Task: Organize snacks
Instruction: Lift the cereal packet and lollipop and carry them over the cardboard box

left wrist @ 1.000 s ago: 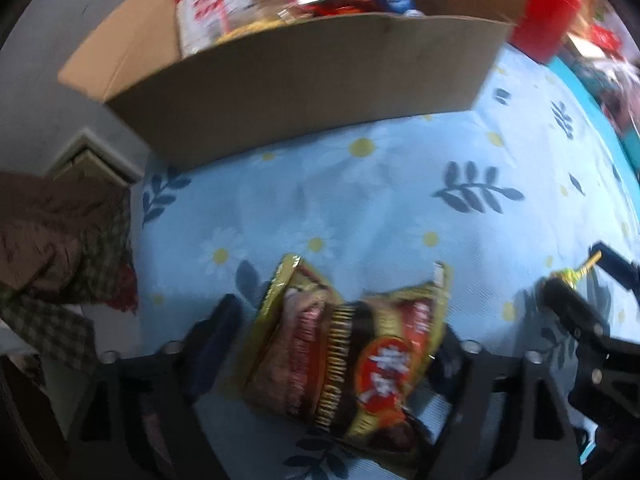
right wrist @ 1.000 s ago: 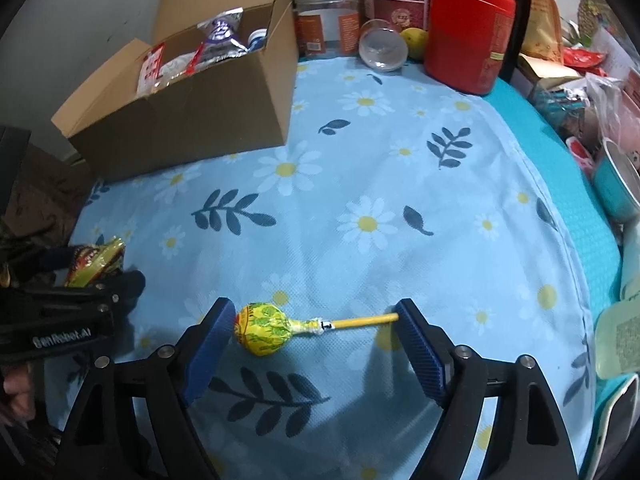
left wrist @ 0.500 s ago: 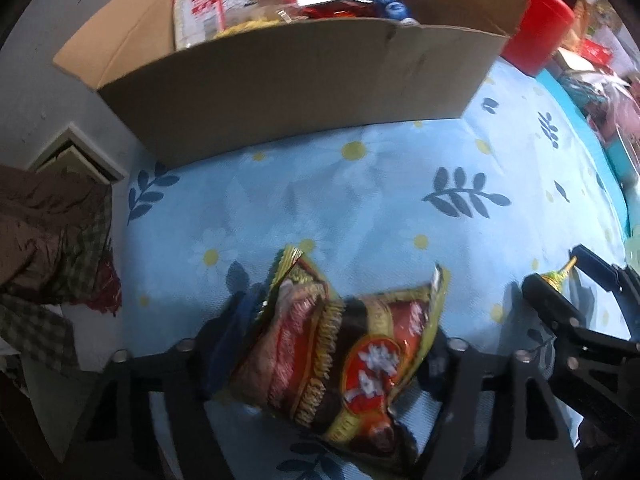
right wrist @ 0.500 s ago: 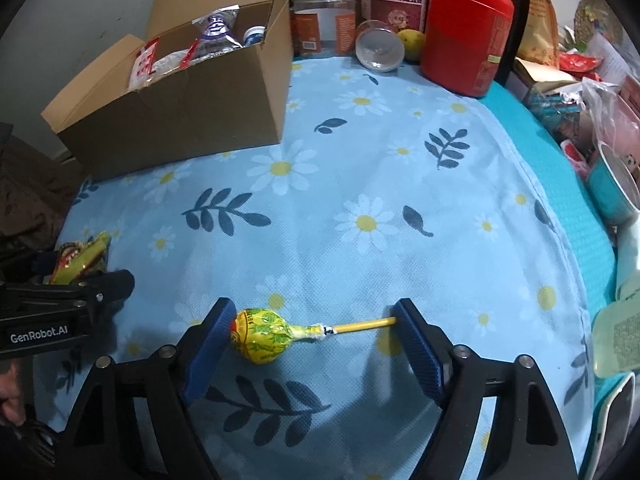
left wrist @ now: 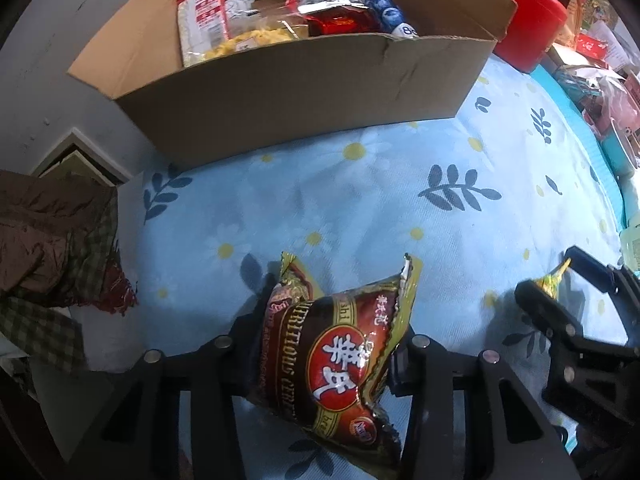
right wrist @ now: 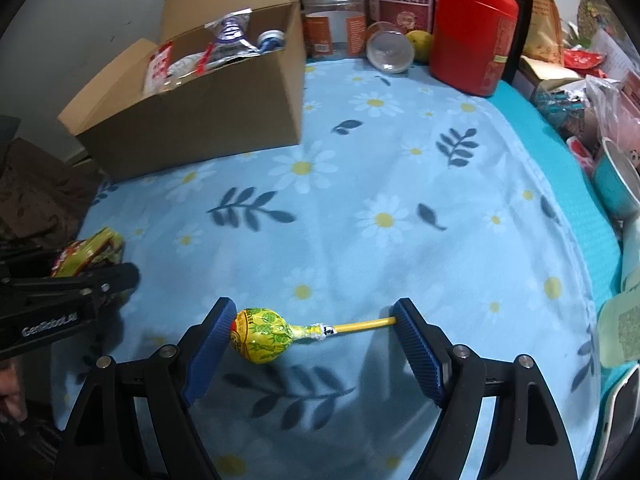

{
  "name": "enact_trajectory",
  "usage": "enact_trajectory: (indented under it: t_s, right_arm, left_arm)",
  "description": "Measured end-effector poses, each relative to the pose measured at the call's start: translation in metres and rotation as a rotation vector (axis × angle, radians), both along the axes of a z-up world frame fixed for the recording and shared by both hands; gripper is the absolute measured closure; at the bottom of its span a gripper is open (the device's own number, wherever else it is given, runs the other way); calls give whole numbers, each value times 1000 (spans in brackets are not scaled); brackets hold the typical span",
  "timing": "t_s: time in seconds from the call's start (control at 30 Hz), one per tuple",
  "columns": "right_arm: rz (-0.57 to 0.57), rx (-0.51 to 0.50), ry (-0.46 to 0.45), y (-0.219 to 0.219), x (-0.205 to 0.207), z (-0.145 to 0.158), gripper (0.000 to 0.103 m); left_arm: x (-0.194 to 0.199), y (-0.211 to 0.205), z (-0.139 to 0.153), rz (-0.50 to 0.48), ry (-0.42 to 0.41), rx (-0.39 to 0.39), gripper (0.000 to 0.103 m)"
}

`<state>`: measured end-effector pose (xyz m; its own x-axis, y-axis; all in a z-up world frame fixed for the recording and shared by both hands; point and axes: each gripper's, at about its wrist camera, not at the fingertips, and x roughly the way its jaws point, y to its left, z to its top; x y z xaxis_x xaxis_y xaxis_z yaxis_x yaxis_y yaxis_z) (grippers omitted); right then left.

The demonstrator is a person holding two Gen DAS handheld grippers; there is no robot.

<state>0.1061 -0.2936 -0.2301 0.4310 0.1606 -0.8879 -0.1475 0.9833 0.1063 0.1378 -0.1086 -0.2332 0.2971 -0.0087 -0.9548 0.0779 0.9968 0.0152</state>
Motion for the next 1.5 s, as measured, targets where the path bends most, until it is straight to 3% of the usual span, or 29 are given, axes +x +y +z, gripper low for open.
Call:
enact_trajectory:
  t_s: [0.27,0.6,0.83,1.13,1.5]
  right_arm:
    - [27,39,17,19,-15,19,22]
    - [48,82,9,38,-32,61,22]
    - [78,93,-34,54,-34,99,22]
    - [74,158,-110,71,-16,146,22]
    - [114,223,-216,84,41,190,22]
  left_arm:
    - [-14,8,29,-33,-26,2,58]
    - [-36,27,76,-45,-78,-67,59]
    - [-46,46,116,-45,-165,-100,59]
    - [-31,72,168,-5,-286,-174,59]
    - [12,91,215,-11,-412,-181,59]
